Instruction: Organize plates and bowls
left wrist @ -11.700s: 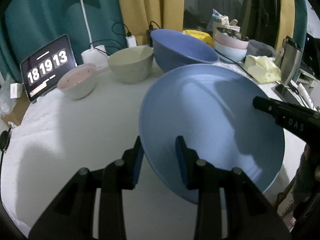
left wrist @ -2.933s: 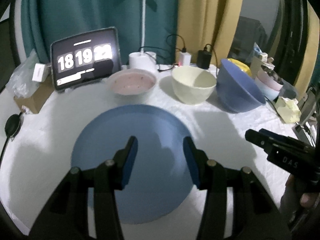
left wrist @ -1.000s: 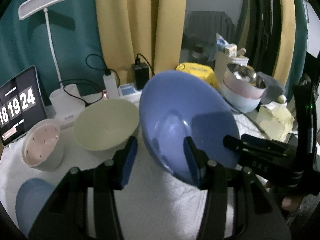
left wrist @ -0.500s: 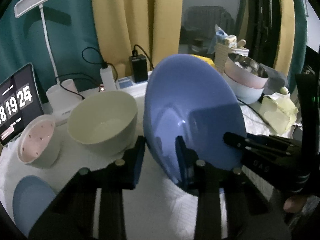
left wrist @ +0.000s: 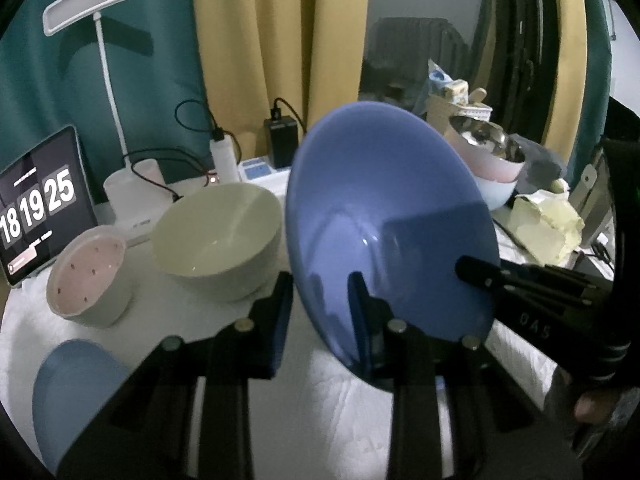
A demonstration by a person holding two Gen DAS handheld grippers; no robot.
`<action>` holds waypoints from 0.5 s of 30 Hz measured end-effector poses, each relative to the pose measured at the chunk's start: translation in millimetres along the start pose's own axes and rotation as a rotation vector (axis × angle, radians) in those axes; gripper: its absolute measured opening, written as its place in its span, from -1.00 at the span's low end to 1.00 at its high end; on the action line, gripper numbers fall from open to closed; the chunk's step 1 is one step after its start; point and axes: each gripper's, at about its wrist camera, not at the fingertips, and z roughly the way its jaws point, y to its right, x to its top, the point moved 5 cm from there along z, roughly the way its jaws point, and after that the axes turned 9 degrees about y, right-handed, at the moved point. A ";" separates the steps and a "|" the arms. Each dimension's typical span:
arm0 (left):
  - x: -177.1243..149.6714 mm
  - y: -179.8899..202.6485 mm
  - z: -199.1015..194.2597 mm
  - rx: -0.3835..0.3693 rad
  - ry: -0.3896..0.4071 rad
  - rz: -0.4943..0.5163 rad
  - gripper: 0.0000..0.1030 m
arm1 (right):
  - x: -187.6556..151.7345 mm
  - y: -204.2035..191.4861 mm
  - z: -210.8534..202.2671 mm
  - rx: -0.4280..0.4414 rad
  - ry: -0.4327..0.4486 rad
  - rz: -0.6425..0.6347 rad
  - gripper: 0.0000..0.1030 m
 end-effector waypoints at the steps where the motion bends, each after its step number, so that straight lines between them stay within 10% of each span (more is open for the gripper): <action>1: -0.2 -0.1 -2.1 -0.001 0.001 -0.001 -0.43 | -0.2 -0.8 -3.7 -0.001 0.003 0.001 -0.64; 15: -13.8 -0.2 -36.5 -0.020 -0.013 -0.007 -0.43 | -10.3 -12.1 -41.5 -0.007 0.023 -0.005 -0.64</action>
